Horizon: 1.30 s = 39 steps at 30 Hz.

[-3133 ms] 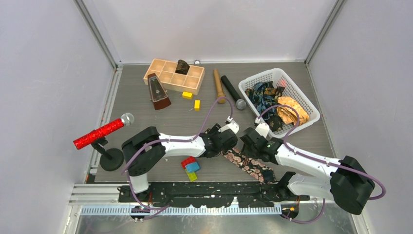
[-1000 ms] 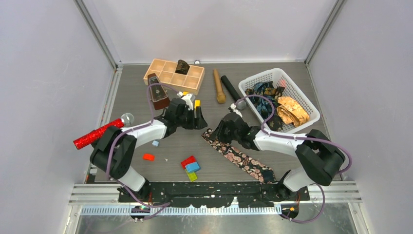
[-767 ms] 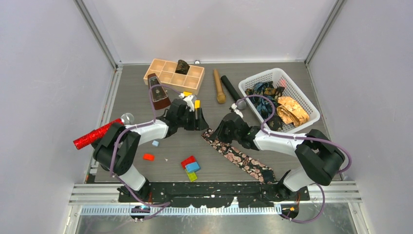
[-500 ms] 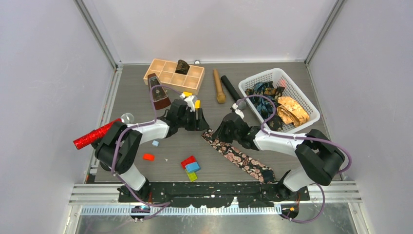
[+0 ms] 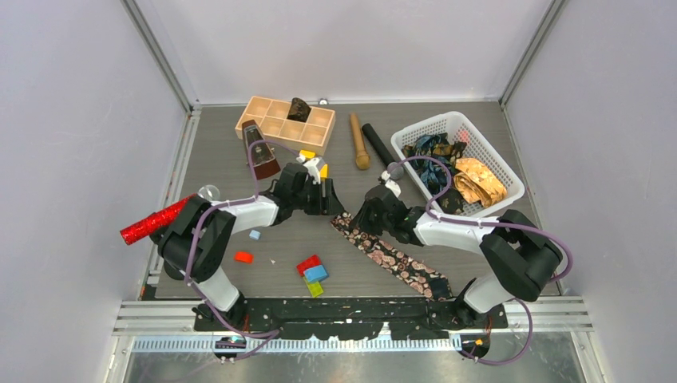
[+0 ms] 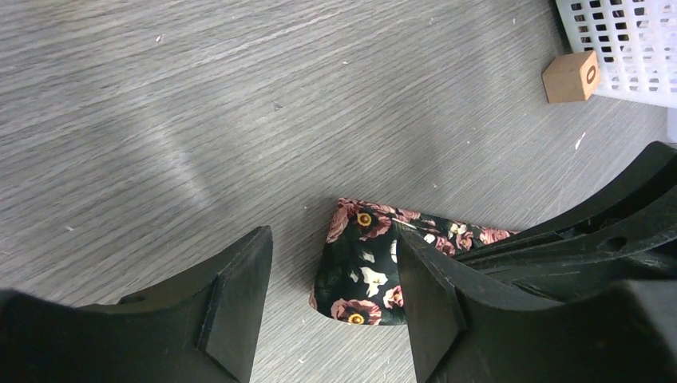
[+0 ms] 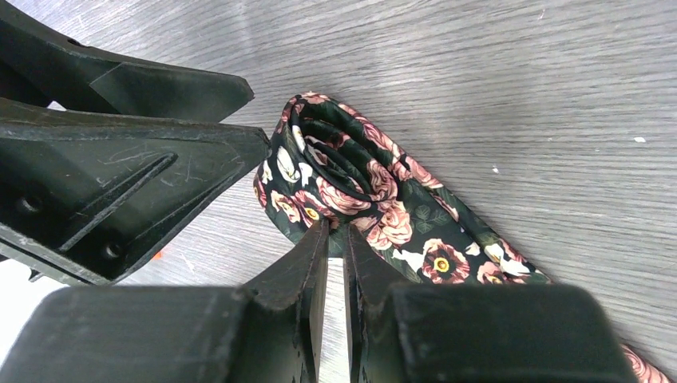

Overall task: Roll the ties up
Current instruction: Roll the tie at the center of the board.

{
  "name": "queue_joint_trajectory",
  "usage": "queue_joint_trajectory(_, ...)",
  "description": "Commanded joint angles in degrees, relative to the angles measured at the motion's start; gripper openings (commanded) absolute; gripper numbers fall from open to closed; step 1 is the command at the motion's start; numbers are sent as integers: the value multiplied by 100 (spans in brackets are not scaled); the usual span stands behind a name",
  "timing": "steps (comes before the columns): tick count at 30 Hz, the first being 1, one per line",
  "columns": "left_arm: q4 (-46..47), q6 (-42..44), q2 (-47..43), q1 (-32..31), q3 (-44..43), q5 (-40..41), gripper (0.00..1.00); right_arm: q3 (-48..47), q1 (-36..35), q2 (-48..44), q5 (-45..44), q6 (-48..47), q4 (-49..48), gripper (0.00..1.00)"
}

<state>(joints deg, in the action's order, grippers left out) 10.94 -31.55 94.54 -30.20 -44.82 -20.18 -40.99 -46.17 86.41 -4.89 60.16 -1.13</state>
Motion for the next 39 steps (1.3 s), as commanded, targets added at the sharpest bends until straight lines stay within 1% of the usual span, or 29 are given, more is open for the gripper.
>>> queue_joint_trajectory(1,285,23,32,40,24,-231,61,-109,3,41,-196,-12,141,19)
queue_joint_trajectory(9,382,75,60,40,52,-513,61,-181,3,27,-251,9,586,19)
queue_joint_trajectory(22,552,119,147,40,109,-1163,61,-126,3,179,-158,57,506,19)
queue_joint_trajectory(30,-92,388,334,40,-164,-1305,60,-136,3,154,-153,48,508,18)
queue_joint_trajectory(39,-82,389,498,40,-229,-1596,57,-136,3,147,-160,57,506,18)
